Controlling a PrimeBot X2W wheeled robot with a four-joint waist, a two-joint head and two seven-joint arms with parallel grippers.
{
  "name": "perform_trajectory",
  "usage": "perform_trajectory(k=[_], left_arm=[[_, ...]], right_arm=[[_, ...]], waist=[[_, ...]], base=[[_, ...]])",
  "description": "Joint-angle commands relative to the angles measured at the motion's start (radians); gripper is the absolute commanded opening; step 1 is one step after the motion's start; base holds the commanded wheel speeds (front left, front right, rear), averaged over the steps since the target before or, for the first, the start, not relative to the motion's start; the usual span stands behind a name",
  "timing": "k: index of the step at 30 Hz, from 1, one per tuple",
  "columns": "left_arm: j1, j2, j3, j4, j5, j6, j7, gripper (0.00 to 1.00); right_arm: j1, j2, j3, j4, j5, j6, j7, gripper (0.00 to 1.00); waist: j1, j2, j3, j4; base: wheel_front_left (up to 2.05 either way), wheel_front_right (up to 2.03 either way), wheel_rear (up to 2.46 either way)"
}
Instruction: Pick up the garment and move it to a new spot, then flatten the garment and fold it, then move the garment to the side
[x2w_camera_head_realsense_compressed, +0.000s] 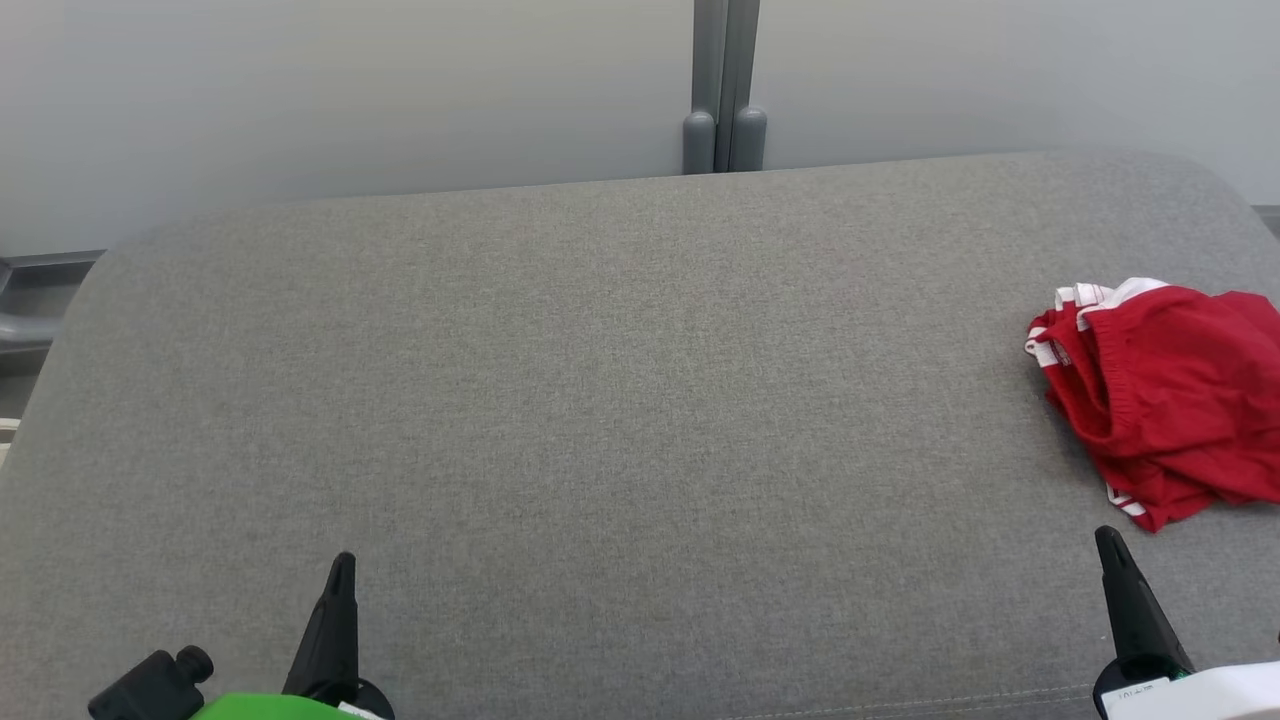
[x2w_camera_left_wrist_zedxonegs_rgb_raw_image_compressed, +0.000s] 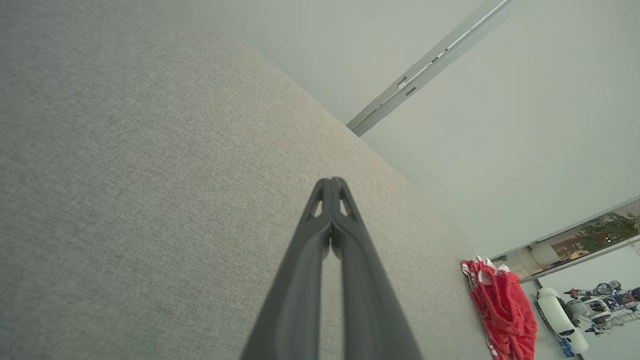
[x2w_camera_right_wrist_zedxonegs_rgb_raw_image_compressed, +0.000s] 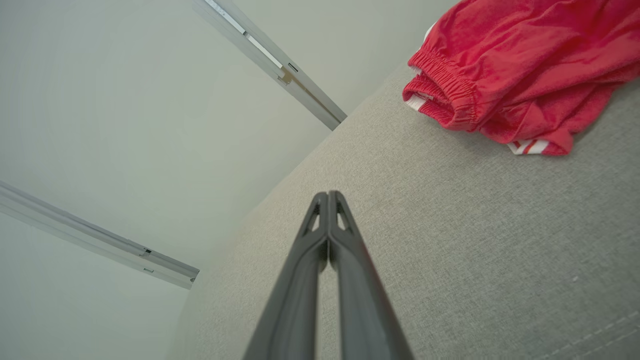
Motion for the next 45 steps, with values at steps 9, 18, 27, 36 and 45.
perform_trajectory(k=[9,18,27,36,45], left_arm=[[0.034,-0.020,0.036,-0.041,-0.103,-0.029,0.027,0.00],[0.063,-0.041,0.063,-0.065,-0.189,-0.051,0.052,0.00],[0.092,-0.061,0.091,-0.090,-0.277,-0.074,0.077,0.00],[0.115,-0.078,0.114,-0.109,-0.350,-0.092,0.099,0.00],[0.137,-0.095,0.135,-0.127,-0.417,-0.109,0.119,0.00]], right_arm=[[0.024,0.001,-0.016,-0.032,0.130,0.000,0.028,0.00],[0.044,0.005,-0.027,-0.044,0.237,0.000,0.054,0.00],[0.066,0.008,-0.038,-0.057,0.347,0.000,0.078,0.00],[0.084,0.010,-0.047,-0.067,0.439,0.000,0.098,0.00],[0.102,0.011,-0.054,-0.077,0.523,0.000,0.115,0.00]], waist=[[0.0000,0.0000,0.001,-0.002],[0.0000,0.0000,0.001,-0.005],[0.0000,0.0000,0.002,-0.007],[0.0000,0.0000,0.003,-0.010],[0.0000,0.0000,0.003,-0.012]], base=[[0.00,0.00,0.00],[0.00,0.00,0.00],[0.00,0.00,0.00],[0.00,0.00,0.00],[0.00,0.00,0.00]])
